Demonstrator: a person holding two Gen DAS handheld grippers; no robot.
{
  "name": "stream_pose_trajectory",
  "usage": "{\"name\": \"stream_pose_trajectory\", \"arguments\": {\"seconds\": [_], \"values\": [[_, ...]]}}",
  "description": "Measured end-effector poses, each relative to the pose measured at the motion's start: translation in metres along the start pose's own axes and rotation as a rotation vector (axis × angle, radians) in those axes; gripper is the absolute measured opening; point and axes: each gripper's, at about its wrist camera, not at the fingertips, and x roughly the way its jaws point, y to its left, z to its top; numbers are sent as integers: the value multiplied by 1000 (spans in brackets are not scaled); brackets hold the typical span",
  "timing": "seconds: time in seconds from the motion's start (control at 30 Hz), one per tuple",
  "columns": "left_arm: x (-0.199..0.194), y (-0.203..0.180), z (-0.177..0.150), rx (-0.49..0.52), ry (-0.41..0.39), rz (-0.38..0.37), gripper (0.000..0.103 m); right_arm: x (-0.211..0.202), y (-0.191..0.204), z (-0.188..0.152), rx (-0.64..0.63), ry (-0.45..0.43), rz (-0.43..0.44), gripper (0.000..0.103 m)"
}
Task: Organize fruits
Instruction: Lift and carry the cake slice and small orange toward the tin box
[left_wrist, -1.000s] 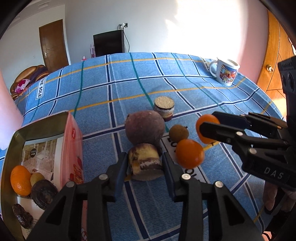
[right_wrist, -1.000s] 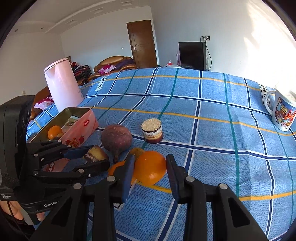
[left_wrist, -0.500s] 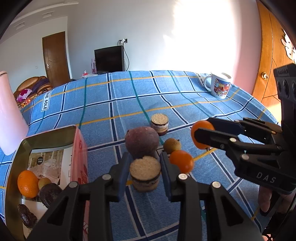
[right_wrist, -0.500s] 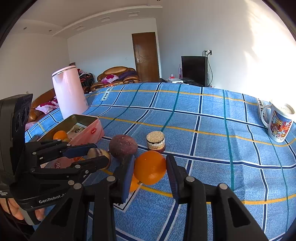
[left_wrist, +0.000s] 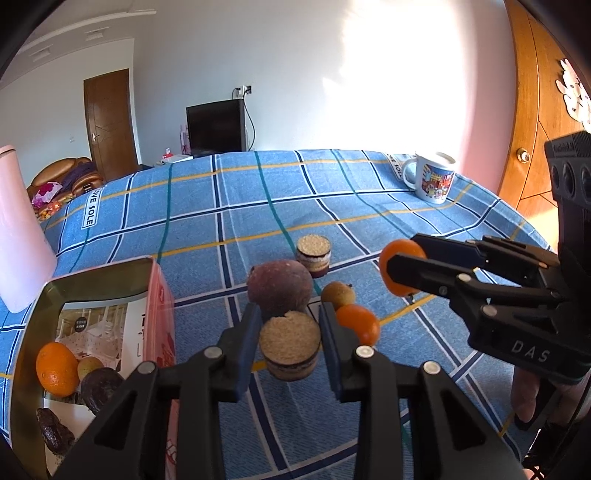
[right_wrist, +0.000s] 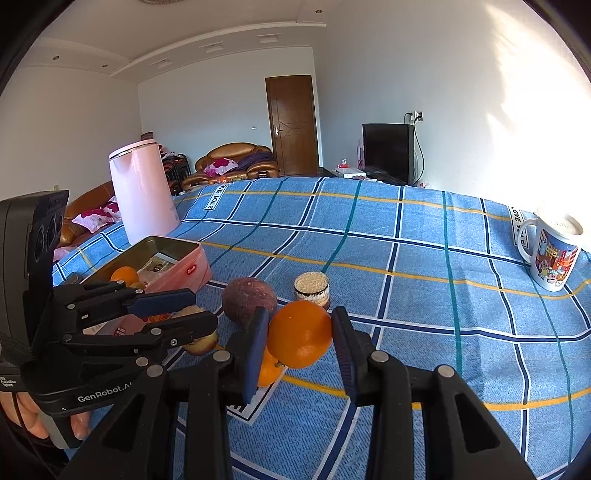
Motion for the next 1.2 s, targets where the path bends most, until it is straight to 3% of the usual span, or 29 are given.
{"name": "stream_pose_trajectory", "arguments": {"seconds": [0.23,1.2], "values": [[-2,1,0,-7,-14,5,34,-2,0,0,1,-11,-3,37],[-45,-3,-7,17,-239,87,34,-32,12,-4,-56,-172,-17,37]]}}
